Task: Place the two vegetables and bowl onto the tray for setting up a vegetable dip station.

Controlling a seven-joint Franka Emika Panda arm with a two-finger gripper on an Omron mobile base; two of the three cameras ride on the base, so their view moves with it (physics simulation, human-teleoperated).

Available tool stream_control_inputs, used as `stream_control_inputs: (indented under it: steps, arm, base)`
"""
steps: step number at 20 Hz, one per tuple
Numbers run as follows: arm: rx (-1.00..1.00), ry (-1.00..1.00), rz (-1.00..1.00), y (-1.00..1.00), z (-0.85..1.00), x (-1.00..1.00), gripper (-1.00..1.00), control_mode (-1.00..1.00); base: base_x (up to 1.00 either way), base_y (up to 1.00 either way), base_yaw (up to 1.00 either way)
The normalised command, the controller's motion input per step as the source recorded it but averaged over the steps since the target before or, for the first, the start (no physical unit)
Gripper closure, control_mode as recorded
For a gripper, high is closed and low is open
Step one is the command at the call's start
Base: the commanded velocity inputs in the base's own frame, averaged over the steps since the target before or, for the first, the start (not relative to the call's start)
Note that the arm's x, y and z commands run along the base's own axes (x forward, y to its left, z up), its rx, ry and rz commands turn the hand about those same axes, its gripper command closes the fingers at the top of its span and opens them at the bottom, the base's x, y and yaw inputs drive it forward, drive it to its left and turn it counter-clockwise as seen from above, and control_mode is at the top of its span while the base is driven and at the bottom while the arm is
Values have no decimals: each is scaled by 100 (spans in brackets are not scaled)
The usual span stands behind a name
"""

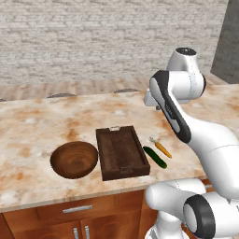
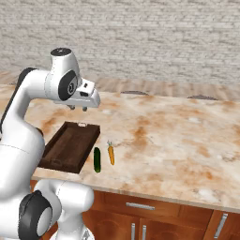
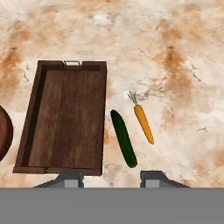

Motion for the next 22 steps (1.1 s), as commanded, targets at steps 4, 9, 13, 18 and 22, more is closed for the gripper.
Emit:
stream_control_inputs:
  steps: [4, 9, 13, 18, 22]
  arm:
    - [0, 0, 0, -7, -6, 2, -100, -100]
    - [0, 0, 0, -19, -33, 8, -100, -100]
    - [-1, 0, 0, -22, -53, 13, -100, -100]
    - [-1, 0, 0, -25, -56, 13, -100, -100]
    - [0, 0, 0, -20, -69, 13, -100, -100]
  base:
    - [0, 0, 0]
    - [0, 0, 0]
    - [0, 0, 0]
    - [0, 0, 0]
    - [0, 0, 0]
